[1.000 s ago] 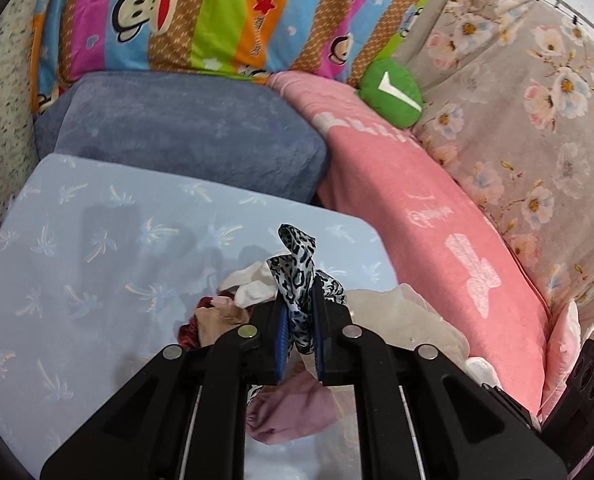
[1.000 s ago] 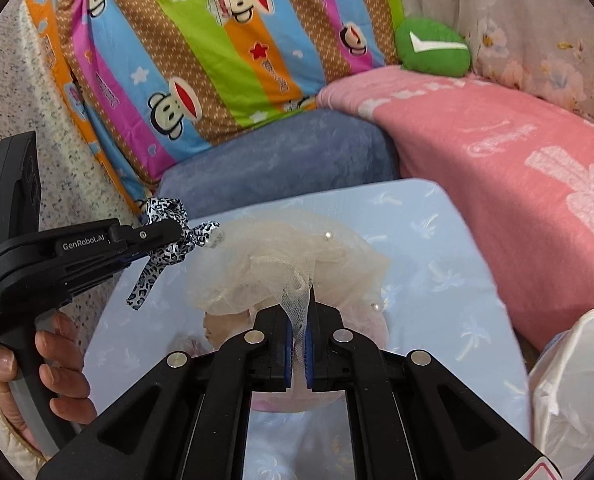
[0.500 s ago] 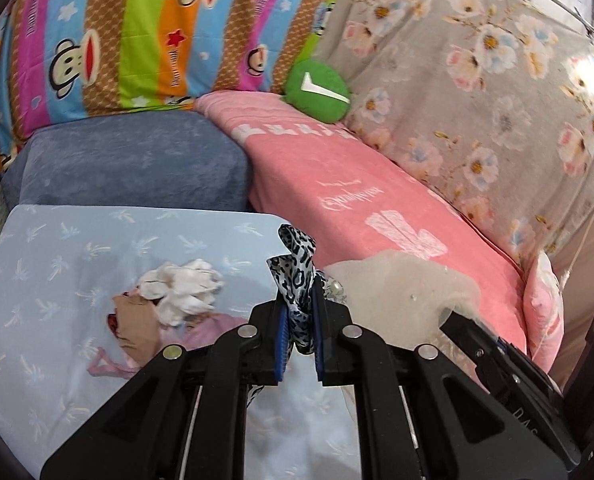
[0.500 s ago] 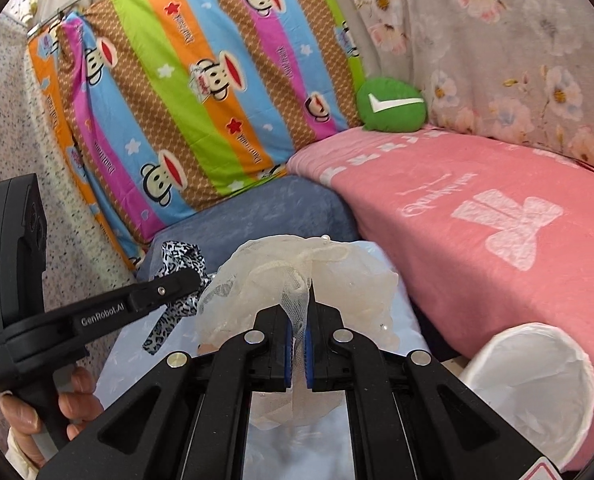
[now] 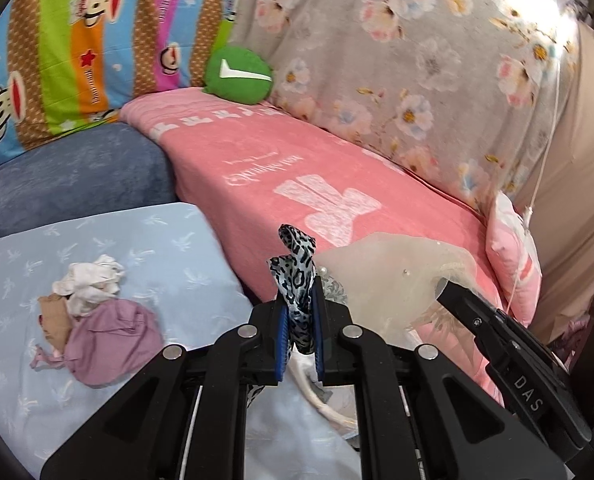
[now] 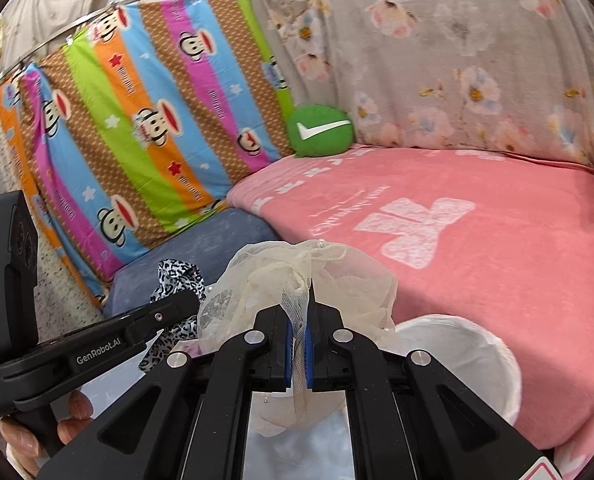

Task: Organize soft objects
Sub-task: 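Open both tools over the white bin, releasing the hair tie and tulle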

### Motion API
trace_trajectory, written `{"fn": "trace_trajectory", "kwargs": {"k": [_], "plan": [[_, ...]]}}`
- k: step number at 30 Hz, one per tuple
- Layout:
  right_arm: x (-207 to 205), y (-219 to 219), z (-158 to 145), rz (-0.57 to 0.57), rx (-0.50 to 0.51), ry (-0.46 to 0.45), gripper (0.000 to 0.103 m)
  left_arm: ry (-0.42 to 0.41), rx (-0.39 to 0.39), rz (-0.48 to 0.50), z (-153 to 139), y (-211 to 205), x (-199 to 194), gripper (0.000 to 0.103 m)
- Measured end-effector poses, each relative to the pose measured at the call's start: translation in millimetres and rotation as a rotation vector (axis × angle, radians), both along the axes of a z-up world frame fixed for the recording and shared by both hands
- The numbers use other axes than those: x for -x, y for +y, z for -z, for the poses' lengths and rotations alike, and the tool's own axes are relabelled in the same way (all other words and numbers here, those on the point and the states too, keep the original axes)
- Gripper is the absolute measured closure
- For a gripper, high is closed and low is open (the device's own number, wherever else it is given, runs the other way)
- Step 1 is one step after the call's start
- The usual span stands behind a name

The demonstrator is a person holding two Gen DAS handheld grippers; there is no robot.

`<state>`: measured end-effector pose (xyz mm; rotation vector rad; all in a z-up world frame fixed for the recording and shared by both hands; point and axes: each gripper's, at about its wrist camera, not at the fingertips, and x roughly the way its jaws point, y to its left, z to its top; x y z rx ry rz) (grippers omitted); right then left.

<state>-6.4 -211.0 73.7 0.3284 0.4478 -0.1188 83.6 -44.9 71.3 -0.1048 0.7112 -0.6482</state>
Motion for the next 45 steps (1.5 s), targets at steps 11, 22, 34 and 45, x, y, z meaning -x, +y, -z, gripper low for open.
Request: {"fn": "trace_trajectory", "kwargs": {"k": [11, 22, 34, 45], "plan": [[33.9, -65.3, 14.5, 0.121, -0.037, 0.013, 0.099, 0.019, -0.049, 0.118, 10.7, -68.1, 18.0, 0.093], [42.6, -91.4, 30.9, 0.169, -0.058, 0.040, 0.098, 0.054, -0.078, 0.177, 24.3, -106.0, 25.0, 0.091], [39.4, -97.4, 40.7, 0.176, -0.066, 0.061, 0.089, 0.082, -0.066, 0.156, 32.8, -112.8, 20.8, 0.048], [31.5, -93.7, 47.4, 0.163, -0.070, 0.074, 0.068, 0.095, -0.054, 0.111, 36.7, -103.4, 11.8, 0.044]]}}
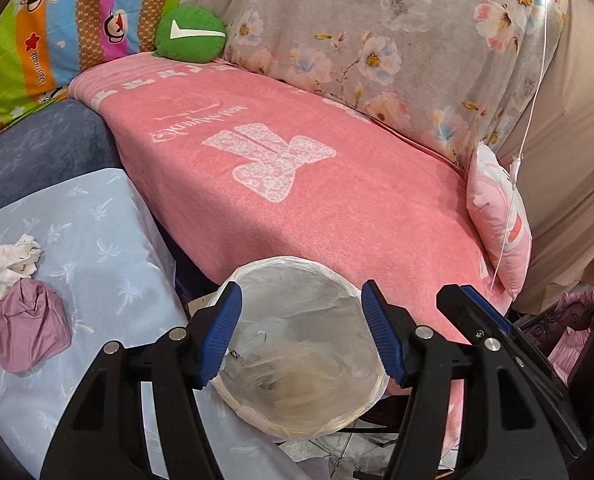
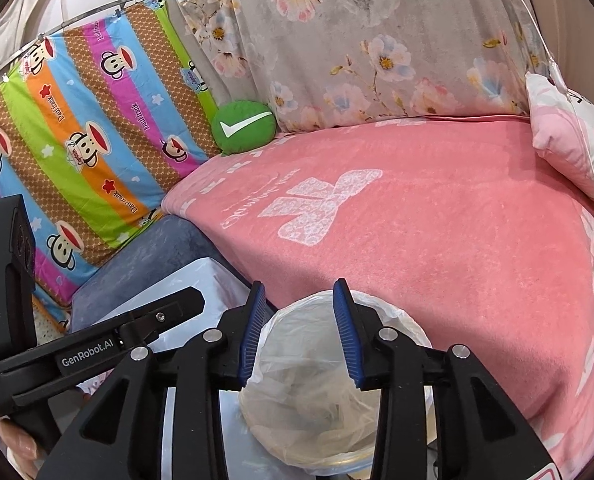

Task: Organize soft objects
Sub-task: 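Open both tools over the white bin, releasing the hair tie and tulle, then return both tools to the pile and grasp the beige stocking with the left tool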

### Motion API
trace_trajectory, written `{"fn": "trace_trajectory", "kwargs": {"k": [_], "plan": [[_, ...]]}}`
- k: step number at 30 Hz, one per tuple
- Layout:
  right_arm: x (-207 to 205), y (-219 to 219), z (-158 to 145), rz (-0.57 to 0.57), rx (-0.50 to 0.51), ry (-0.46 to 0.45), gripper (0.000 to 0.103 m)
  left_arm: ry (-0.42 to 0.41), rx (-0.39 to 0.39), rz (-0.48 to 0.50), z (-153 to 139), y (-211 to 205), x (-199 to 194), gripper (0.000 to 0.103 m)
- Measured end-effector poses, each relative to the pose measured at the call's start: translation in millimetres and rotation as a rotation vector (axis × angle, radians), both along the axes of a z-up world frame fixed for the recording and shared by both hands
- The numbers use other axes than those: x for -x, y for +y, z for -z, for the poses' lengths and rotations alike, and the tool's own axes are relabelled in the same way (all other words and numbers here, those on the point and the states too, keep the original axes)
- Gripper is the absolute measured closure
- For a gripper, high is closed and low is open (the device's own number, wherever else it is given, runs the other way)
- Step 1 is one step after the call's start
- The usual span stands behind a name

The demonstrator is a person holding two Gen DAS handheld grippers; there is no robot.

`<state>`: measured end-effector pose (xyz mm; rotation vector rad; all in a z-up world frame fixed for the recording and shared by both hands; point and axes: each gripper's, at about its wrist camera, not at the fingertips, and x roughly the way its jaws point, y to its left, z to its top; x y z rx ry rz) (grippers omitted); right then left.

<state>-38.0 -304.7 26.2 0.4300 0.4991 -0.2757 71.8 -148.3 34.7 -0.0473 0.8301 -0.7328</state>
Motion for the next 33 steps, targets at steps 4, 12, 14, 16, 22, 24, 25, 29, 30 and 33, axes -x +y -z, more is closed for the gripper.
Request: {"fn": "trace_trajectory", "kwargs": {"k": [4, 12, 14, 16, 22, 24, 25, 29, 30, 33], "plan": [[-5.0, 4.5, -0.1, -0.013, 0.003, 0.003, 0.068, -0.001, -0.001, -0.010, 0.5, 2.9, -2.2, 0.044], [-13.1, 14.1, 3.0, -0.038, 0.006, 0.017, 0.065, -0.003, 0.005, -0.035, 0.9, 14.9, -4.5, 0.044], [-15.4, 18.4, 3.1, -0.046, 0.007, 0.020, 0.065, -0.002, 0.006, -0.043, 1.6, 19.3, -5.7, 0.044], [-17.5, 22.7, 2.9, -0.056, 0.008, 0.021, 0.065, 0.001, 0.007, -0.052, 2.9, 24.7, -7.0, 0.044], [-29.8, 41.8, 4.8, -0.097, 0.012, 0.034, 0.065, 0.009, 0.006, -0.096, 7.2, 45.9, -13.5, 0.044], [-35.1, 51.3, 6.4, -0.116, 0.015, 0.040, 0.065, 0.010, 0.004, -0.114, 9.0, 55.2, -16.2, 0.044], [-38.6, 57.2, 7.3, -0.128, 0.017, 0.044, 0.065, 0.011, 0.004, -0.124, 9.8, 59.5, -17.7, 0.044], [-53.0, 81.0, 12.0, -0.174, 0.026, 0.062, 0.065, 0.024, -0.001, -0.179, 16.3, 84.5, -27.0, 0.043], [-55.5, 86.3, 13.2, -0.185, 0.027, 0.066, 0.065, 0.027, -0.002, -0.192, 17.7, 91.0, -29.4, 0.043], [-66.4, 106.0, 18.1, -0.221, 0.032, 0.080, 0.065, 0.029, -0.017, -0.240, 22.7, 112.1, -36.4, 0.042]]}}
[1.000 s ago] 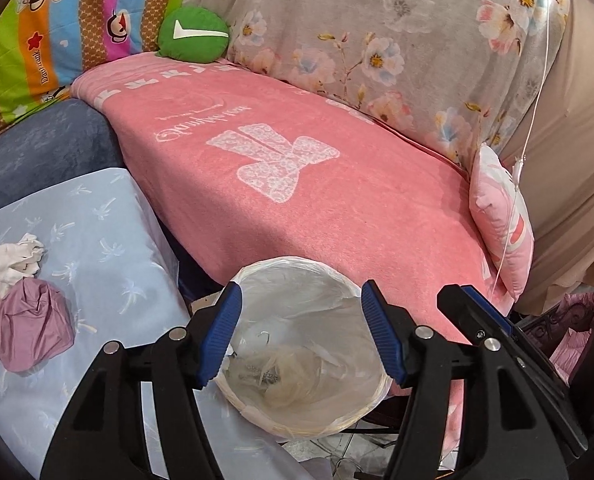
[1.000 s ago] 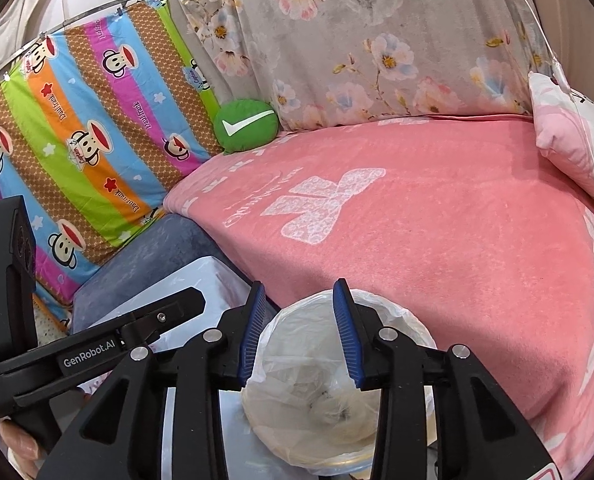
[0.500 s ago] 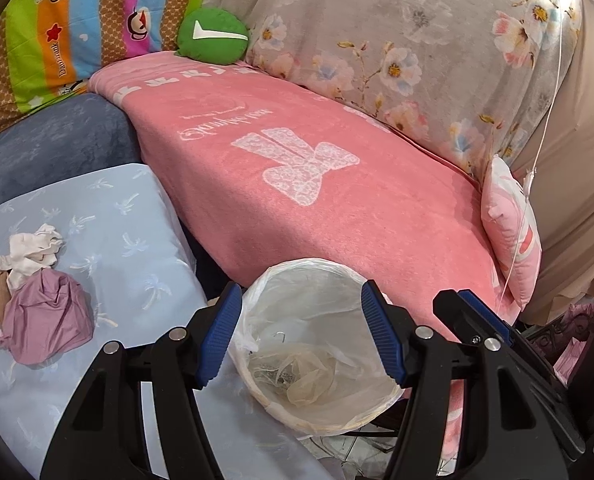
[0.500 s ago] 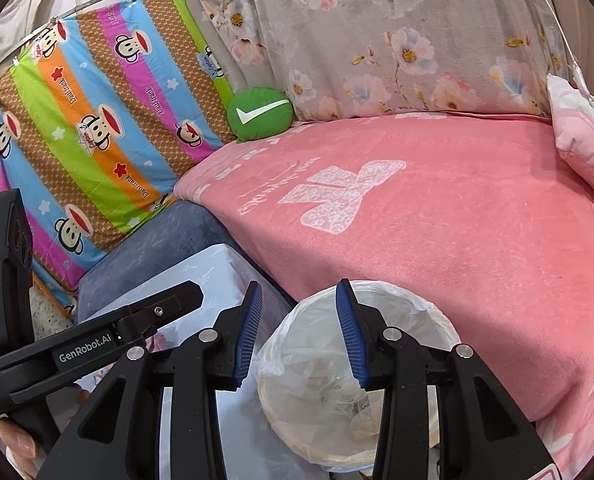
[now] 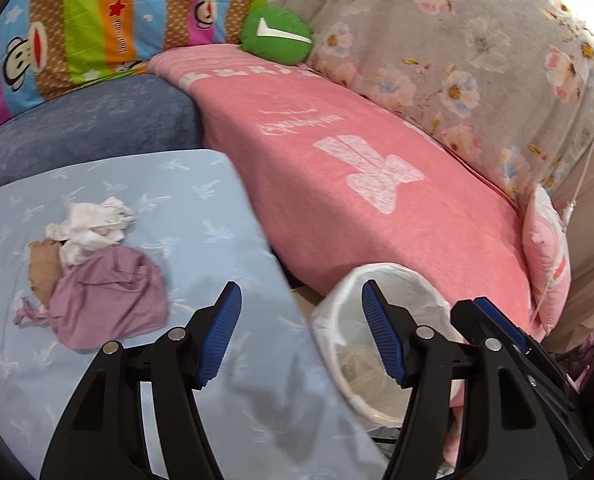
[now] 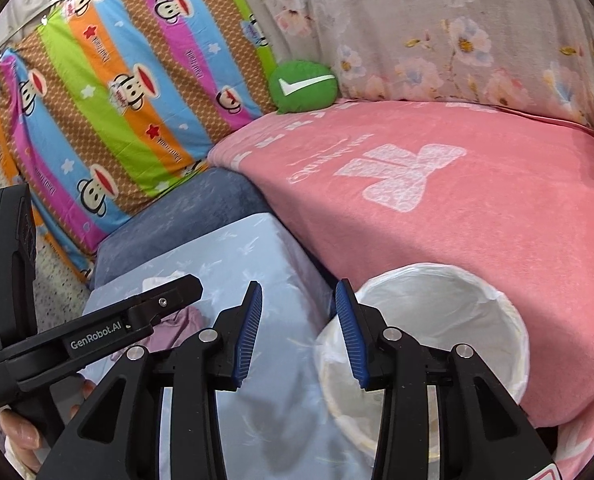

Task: Organize soft objects
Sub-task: 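Return both tools to the pile and grasp the beige stocking with the left tool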

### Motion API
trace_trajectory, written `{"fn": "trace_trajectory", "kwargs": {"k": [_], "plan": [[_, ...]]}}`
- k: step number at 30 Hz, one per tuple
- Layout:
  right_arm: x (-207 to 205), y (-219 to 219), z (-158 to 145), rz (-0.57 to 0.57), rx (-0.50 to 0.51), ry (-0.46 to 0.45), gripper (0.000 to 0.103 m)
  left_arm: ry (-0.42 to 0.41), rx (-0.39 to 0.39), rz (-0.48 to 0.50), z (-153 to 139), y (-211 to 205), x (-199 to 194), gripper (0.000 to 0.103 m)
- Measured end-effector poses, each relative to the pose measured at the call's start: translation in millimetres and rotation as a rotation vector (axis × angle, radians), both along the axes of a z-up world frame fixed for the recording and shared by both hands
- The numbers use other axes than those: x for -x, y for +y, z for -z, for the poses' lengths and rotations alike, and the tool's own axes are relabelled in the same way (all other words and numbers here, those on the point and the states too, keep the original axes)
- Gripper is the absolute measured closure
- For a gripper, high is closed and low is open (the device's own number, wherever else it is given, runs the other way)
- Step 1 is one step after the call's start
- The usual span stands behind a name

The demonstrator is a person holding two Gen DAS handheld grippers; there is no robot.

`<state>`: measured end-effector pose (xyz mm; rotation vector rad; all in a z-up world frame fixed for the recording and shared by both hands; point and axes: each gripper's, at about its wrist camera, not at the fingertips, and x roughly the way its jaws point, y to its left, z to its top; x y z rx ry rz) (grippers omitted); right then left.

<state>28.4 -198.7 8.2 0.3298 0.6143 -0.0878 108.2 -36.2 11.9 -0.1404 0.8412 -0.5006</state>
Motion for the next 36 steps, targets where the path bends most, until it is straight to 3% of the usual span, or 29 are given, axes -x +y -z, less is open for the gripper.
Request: {"fn": "trace_trajectory", "kwargs": {"k": [12, 22, 27, 29, 36], "plan": [[-48.5, 90.0, 24.5, -0.149, 0.025, 0.075, 0.065, 0.040, -0.044, -0.180, 27.8, 90.1, -23.6, 0.040], [-98.4, 147.8, 64.2, -0.241, -0.022, 0.165, 0.061, 0.103, -0.094, -0.320, 60.8, 164.4, -48.8, 0.040], [-125.3, 169.3, 83.5, -0.267, -0.021, 0.205, 0.061, 0.137, -0.092, -0.351, 75.7, 188.3, -63.3, 0.040], [-136.9, 176.0, 89.2, -0.269, -0.019, 0.215, 0.057, 0.150, -0.090, -0.357, 81.5, 194.8, -70.0, 0.040], [-173.0, 187.5, 108.6, -0.265, -0.020, 0.251, 0.054, 0.182, -0.074, -0.348, 96.0, 200.2, -91.0, 0.040]]}}
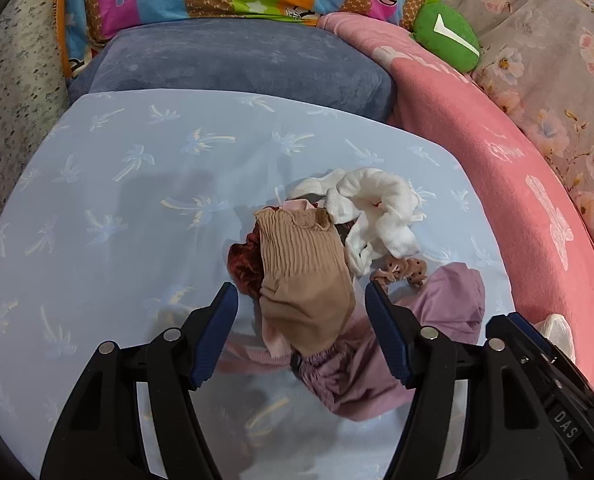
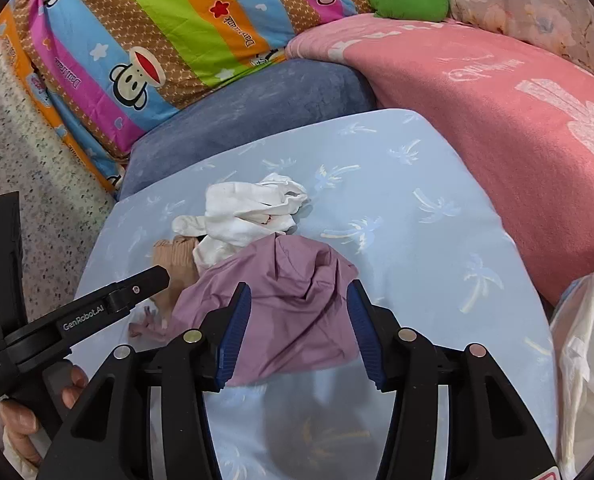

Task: Organize soft objects
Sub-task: 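Return both tools to the pile and grasp the beige stocking with the left tool, then lift the purple cloth with the right tool while the left tool holds the stocking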

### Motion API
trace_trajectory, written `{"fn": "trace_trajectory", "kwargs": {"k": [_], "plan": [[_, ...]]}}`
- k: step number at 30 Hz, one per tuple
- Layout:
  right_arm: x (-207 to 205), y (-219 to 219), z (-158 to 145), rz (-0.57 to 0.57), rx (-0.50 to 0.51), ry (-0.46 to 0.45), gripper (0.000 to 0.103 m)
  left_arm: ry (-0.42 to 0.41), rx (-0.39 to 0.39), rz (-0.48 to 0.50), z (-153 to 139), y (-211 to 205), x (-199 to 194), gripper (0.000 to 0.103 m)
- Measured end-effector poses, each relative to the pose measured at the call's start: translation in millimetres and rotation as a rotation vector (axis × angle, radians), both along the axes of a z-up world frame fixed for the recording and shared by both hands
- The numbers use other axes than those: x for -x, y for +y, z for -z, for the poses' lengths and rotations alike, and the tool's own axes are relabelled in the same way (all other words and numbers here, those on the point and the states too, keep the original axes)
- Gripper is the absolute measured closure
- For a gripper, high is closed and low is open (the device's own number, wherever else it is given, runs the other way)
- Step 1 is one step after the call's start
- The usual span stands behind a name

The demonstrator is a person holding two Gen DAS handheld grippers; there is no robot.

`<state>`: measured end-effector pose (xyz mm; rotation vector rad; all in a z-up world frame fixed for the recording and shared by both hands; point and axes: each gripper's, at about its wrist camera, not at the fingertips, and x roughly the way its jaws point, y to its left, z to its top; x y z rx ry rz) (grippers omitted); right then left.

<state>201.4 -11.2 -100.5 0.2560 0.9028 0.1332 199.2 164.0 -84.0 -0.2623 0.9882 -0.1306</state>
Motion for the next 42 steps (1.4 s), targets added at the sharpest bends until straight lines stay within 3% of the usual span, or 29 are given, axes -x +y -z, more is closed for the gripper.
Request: {"fn": "trace_trajectory", "kwargs": {"k": [2, 6, 11, 14, 22, 29, 42], "plan": [[-8.2, 2.4, 7.1, 0.000, -0.002, 0.014, 0.054, 0.003, 0.003, 0.007, 2.5, 0.4, -4.5, 0.044], [-14.5, 8.7, 21.0, -0.008, -0.001, 0.039, 0.056, 0.022, 0.031, 0.035, 9.1, 1.4, -6.7, 0.067], [-12.0, 16.9, 30.8, -0.037, 0.000, 0.066, 0.092, 0.011, 0.041, 0.039, 8.4, 3.9, 0.0, 0.077], [-5.1, 18.9, 26.9, -0.045, 0.005, 0.057, 0.098, 0.004, 0.040, 0.036, 4.6, 3.5, 3.6, 0.081], [23.8, 12.4, -10.8, -0.045, -0.011, -0.024, 0.100, -0.042, 0.048, 0.024, -20.8, -0.6, 19.8, 0.083], [51.6, -7.6, -61.3, -0.018, -0.023, -0.131, 0.100, -0.113, 0.046, 0.051, -53.4, -17.5, 35.4, 0.083], [109.6, -77.4, -136.6, 0.097, -0.027, -0.295, 0.100, -0.228, 0.037, 0.189, -99.9, -81.7, 74.7, 0.083]]}}
